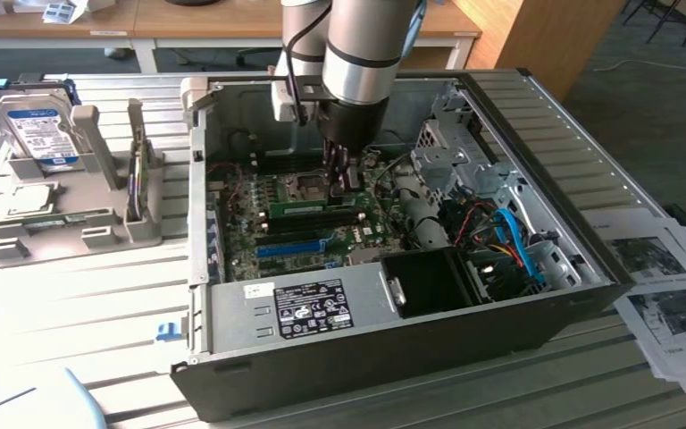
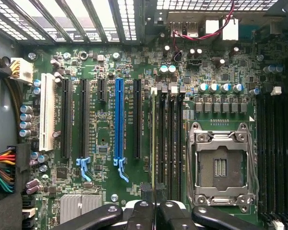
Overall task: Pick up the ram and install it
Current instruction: 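Insert the ram into the slot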
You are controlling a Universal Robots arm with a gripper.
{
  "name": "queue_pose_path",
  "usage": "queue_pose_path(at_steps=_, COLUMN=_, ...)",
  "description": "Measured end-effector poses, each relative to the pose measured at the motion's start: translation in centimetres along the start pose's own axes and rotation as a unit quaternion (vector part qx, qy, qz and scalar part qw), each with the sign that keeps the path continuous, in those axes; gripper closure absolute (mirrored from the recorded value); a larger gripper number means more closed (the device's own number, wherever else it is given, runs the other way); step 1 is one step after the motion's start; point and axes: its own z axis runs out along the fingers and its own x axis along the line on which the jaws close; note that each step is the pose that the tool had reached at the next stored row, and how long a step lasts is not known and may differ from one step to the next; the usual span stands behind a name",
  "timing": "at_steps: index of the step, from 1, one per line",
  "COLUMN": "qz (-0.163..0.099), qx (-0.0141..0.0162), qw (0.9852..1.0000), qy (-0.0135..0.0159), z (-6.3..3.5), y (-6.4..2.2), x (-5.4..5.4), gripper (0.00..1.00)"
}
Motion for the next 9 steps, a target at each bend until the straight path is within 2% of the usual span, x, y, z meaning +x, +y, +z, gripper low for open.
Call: queue_pose_path(at_steps=9, qz=-0.001, qx=0.0, qw=1.0, qy=0.0, z=0.03, y=0.0, x=0.0, gripper=0.89)
